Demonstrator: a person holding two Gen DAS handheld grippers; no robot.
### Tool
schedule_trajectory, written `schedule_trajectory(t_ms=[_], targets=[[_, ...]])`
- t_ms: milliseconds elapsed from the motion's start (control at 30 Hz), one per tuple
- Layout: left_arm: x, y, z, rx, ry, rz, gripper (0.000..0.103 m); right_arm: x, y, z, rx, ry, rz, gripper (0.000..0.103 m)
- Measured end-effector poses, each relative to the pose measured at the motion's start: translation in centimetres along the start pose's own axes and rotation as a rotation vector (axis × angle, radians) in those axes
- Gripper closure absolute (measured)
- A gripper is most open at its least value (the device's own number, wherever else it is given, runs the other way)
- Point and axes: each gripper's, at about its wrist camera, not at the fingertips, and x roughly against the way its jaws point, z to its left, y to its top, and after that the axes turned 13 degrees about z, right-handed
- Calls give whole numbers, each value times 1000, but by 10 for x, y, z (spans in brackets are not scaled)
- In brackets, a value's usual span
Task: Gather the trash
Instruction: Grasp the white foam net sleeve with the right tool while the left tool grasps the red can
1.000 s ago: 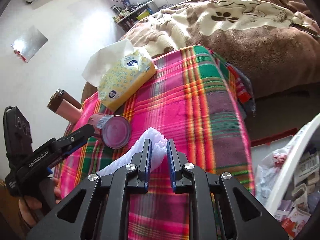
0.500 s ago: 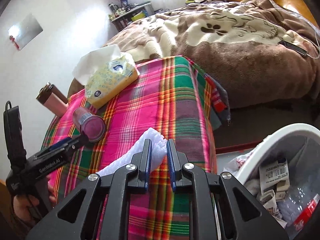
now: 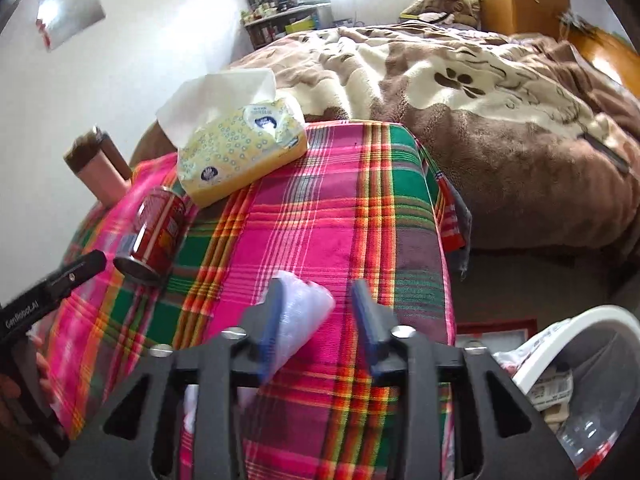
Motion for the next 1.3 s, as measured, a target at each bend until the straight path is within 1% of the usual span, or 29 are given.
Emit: schedule_trajectory(t_ms=[33,67,100,200,300,333,400,533,600,667,733,767,867,933,1033,1300], targets=[[0,3,-5,-7,-23,-7,31,3,-3,-3,-36,33,-13,34],[-1,6,-10,-14,-24,-15,31,4,-6,-5,-60,56,-21,33],[-2,9,-14,-23,-20,-16,31,6,-10,-8,-87,84,-25,33],[-14,18,-25,-41,-23,-10,31,2,-19,1,-122,94,-16,33],[-32,24,-31,-51,-4,42,31,-8,-24,12,-112,85,26,33],[-36,25,-31,-56,2,51,31,-12,-26,15,-106,70,44,33],[-46,25,-31,-57,27,76,31,-15,-29,20,-93,33,50,33],[-49,24,-26,-40,25,72,31,-13,-32,24,-55,-28,39,34],[-53,26,-26,-43,35,73,31,-12,-33,25,-44,-55,32,36],[-55,26,-26,-50,33,71,35,-12,-34,23,-45,-69,30,54],[-55,26,-28,-56,24,69,48,-11,-36,21,-52,-67,28,59],[-56,26,-28,-57,25,72,48,-10,-36,20,-54,-64,27,62],[-54,24,-28,-55,19,61,49,-6,-39,21,-50,-68,8,67],[-52,21,-27,-56,28,58,49,-5,-40,22,-43,-75,1,69],[-47,14,-27,-57,24,51,49,-2,-42,21,-44,-65,-8,73],[-18,-17,-32,-79,2,20,49,16,-53,22,-47,-46,-54,74]])
